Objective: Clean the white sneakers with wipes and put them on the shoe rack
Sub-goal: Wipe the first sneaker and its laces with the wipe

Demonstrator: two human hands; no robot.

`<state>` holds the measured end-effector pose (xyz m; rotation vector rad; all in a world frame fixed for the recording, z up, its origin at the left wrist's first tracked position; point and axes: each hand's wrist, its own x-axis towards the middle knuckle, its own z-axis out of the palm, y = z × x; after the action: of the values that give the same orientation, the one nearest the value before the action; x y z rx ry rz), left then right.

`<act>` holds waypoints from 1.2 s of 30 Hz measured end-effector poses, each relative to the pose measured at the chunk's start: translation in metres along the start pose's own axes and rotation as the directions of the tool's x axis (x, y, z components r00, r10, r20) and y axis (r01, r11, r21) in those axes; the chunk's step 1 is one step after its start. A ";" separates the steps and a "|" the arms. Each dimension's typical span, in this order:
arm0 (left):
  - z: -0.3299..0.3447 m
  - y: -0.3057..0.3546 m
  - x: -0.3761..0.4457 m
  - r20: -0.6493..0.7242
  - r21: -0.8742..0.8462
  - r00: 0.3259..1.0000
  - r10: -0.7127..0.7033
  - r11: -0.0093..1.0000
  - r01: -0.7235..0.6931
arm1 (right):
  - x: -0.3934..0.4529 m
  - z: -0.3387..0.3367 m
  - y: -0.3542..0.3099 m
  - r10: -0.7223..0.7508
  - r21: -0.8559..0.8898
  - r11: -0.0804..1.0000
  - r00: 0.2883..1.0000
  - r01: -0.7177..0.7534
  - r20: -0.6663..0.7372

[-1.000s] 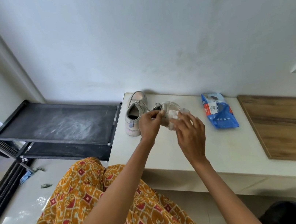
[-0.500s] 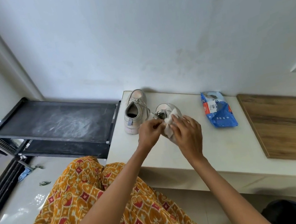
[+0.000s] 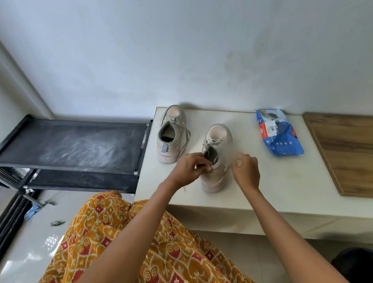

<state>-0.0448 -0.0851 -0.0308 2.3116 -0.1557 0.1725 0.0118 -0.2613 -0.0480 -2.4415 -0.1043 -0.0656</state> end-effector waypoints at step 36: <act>-0.022 -0.009 0.010 0.012 0.207 0.991 -0.133 0.970 0.127 | -0.015 0.015 -0.043 -0.508 -0.152 0.858 0.855 0.491 -0.103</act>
<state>-0.0348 -0.0639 -0.0207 2.5216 0.0017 0.0952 -0.0063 -0.2199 -0.0333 -2.4573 -0.6941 -0.4880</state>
